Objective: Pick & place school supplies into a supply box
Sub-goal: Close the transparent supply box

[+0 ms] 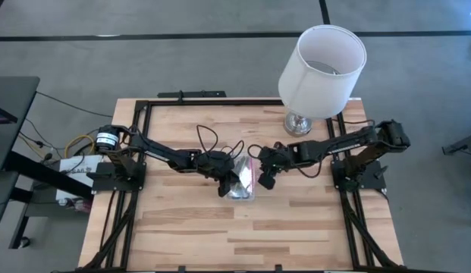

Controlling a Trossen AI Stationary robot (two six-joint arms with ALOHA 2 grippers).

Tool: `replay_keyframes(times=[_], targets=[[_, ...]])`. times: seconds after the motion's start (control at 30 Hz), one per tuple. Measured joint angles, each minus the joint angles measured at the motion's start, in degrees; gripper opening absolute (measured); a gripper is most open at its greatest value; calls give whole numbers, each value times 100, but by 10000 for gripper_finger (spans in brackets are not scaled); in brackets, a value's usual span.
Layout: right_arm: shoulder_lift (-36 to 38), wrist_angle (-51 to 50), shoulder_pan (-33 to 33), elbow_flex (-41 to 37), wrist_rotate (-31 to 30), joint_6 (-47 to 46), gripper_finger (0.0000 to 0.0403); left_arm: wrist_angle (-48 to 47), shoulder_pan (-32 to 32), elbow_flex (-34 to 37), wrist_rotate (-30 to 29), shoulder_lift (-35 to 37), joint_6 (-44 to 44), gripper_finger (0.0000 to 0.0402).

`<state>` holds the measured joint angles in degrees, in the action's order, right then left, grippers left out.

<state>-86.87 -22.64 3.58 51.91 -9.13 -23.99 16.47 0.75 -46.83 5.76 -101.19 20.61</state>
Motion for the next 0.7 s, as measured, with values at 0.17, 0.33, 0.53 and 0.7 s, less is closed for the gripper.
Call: replay_keyframes(times=[0.17,0.33,0.53,0.7], targets=[[-261,-177,6,1,118,0,54,24,-2,4,-9,-4,-44,51],[-703,287,14,3,475,4,54,22,-4,7,-9,-9,-46,51],[-1081,712,14,10,752,-1,54,-15,-6,7,-9,-9,-44,51],[-1104,820,14,7,748,-40,54,-35,-13,11,-28,-9,-44,35]])
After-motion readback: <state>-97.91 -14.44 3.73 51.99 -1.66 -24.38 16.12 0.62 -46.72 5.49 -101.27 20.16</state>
